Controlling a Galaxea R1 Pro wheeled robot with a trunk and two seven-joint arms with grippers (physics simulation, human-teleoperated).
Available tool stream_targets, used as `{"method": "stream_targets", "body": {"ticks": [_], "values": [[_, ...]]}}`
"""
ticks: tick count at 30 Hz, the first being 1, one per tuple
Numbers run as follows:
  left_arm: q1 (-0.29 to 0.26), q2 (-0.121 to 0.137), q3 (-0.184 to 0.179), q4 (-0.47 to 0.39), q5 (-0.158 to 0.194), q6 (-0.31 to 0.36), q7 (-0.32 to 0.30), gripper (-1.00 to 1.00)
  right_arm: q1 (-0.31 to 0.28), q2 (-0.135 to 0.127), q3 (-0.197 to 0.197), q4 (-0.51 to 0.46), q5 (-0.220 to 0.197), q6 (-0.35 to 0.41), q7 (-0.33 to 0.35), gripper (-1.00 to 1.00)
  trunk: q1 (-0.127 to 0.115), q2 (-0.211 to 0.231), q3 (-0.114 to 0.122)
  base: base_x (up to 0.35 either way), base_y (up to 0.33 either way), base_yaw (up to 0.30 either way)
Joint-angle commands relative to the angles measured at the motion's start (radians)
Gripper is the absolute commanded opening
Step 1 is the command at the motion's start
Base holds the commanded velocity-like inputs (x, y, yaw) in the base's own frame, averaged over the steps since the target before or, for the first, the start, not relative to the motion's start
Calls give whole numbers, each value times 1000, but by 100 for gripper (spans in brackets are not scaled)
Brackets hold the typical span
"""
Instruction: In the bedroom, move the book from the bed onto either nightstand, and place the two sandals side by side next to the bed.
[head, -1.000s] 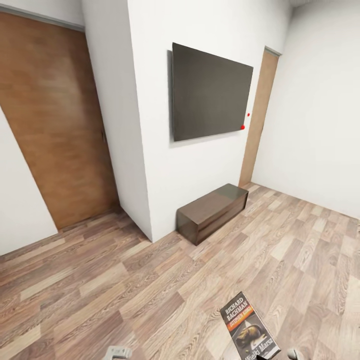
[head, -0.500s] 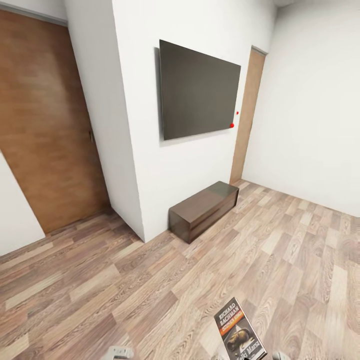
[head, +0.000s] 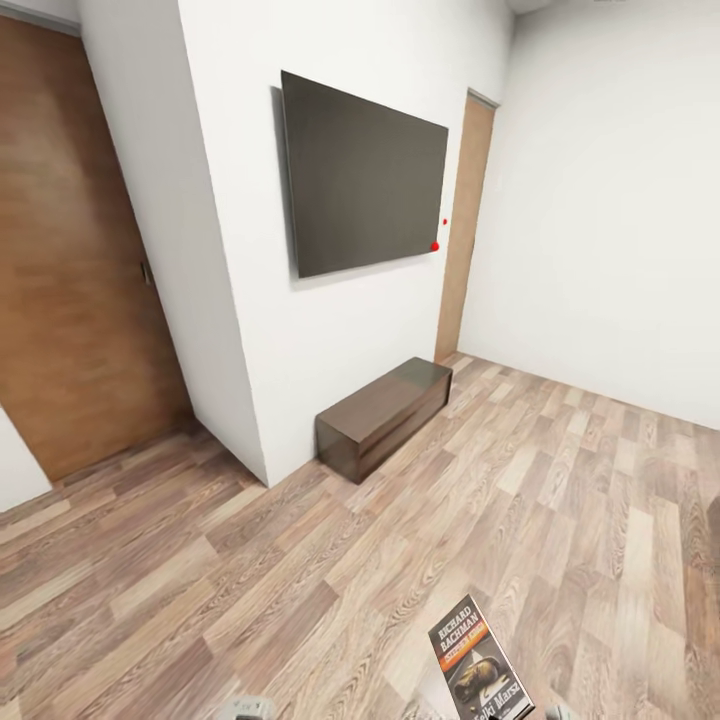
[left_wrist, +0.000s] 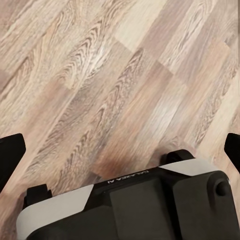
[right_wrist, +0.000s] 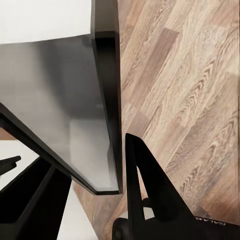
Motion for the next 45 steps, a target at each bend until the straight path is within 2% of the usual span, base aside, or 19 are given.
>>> {"method": "stream_targets", "body": {"ticks": [1, 45], "values": [[-1, 0, -8, 0, 8, -2, -3, 100, -1, -1, 7, 0, -11, 6, 2, -100, 0, -2, -3, 0, 0, -269], [-1, 0, -8, 0, 8, -2, 0, 100, -1, 1, 7, 0, -11, 6, 2, -100, 0, -2, -8, 0, 0, -295]]}}
